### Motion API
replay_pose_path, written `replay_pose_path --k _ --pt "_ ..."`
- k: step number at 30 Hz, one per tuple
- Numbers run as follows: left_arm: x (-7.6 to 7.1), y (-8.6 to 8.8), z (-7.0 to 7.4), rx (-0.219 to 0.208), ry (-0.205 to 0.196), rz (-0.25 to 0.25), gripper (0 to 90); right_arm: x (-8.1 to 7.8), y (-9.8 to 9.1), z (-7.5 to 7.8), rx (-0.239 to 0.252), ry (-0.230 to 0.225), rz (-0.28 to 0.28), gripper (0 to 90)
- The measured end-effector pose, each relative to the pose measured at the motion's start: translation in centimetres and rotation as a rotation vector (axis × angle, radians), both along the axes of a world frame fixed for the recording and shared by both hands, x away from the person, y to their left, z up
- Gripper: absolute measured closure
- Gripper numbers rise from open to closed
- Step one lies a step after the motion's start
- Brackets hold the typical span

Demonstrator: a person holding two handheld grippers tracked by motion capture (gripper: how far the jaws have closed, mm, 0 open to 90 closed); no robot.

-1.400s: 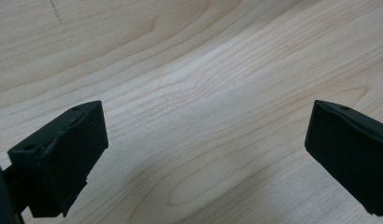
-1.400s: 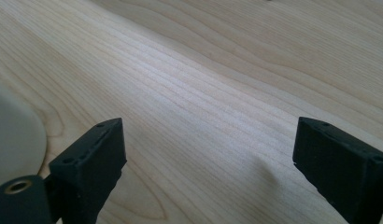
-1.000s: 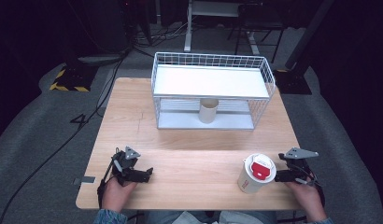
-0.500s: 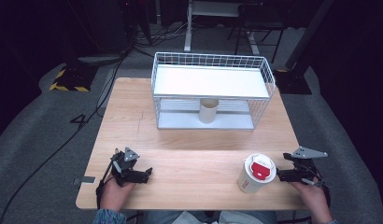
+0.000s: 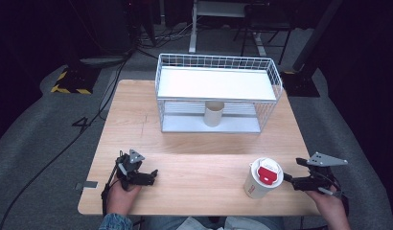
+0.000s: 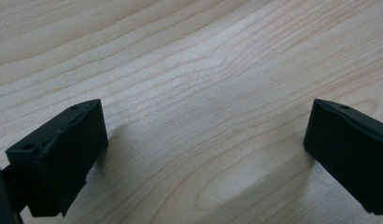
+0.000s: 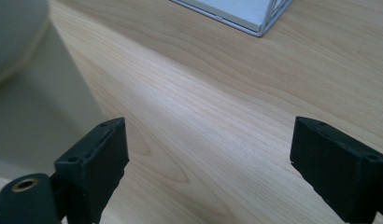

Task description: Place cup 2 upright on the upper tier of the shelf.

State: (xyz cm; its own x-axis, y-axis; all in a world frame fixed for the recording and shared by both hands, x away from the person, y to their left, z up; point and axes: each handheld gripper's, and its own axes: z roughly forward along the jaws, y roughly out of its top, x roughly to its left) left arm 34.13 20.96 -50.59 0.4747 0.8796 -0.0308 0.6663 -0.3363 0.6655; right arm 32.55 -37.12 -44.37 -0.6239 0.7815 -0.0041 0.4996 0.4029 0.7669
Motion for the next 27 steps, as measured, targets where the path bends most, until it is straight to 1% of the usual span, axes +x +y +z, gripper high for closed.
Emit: replay_pose_path --k 4,5,6,7,8,9,10,11,12,13,14,15,19,22,27 --pt "0.0 0.0 0.0 0.000 0.000 0.000 0.1 -0.8 0.1 0.5 0.002 -0.010 0.018 8.6" --pt "0.0 0.0 0.0 -0.001 0.000 -0.001 0.2 -1.3 0.3 0.8 0.001 -0.017 0.021 5.3" --pt "0.0 0.0 0.0 -0.001 0.000 -0.001 0.2 -1.3 0.3 0.8 0.001 -0.017 0.021 5.3" --pt "0.0 0.0 0.0 0.003 0.000 -0.002 0.2 -1.8 0.5 1.1 0.000 -0.026 0.027 1.5" --pt "0.0 0.0 0.0 0.003 0.000 -0.002 0.2 -1.8 0.5 1.1 0.000 -0.026 0.027 1.5" --pt "0.0 0.0 0.0 0.001 -0.001 0.000 0.2 -2.3 0.7 1.4 0.003 -0.030 0.041 0.1" --pt "0.0 0.0 0.0 0.001 -0.001 0.000 0.2 -2.3 0.7 1.4 0.003 -0.030 0.041 0.1" --pt "0.0 0.0 0.0 0.001 -0.001 0.000 0.2 -2.8 1.0 1.7 0.012 -0.037 0.057 0.0" --pt "0.0 0.0 0.0 0.001 -0.001 0.000 0.2 -2.8 1.0 1.7 0.012 -0.037 0.057 0.0" --pt "0.0 0.0 0.0 0.003 0.000 -0.002 0.2 -3.3 1.3 2.0 0.020 -0.044 0.071 0.0" --pt "0.0 0.0 0.0 0.003 0.000 -0.002 0.2 -3.3 1.3 2.0 0.020 -0.044 0.071 0.0" --pt "0.0 0.0 0.0 0.003 0.000 -0.001 0.2 -3.8 1.6 2.3 0.028 -0.050 0.084 0.0" --pt "0.0 0.0 0.0 0.003 0.000 -0.001 0.2 -4.3 2.0 2.6 0.041 -0.057 0.094 0.0" --pt "0.0 0.0 0.0 0.003 0.000 -0.001 0.2 -4.7 2.6 2.8 0.057 -0.055 0.116 0.0" --pt "0.0 0.0 0.0 0.001 -0.001 0.000 0.2 -5.0 3.7 2.6 0.076 -0.043 0.161 0.0"
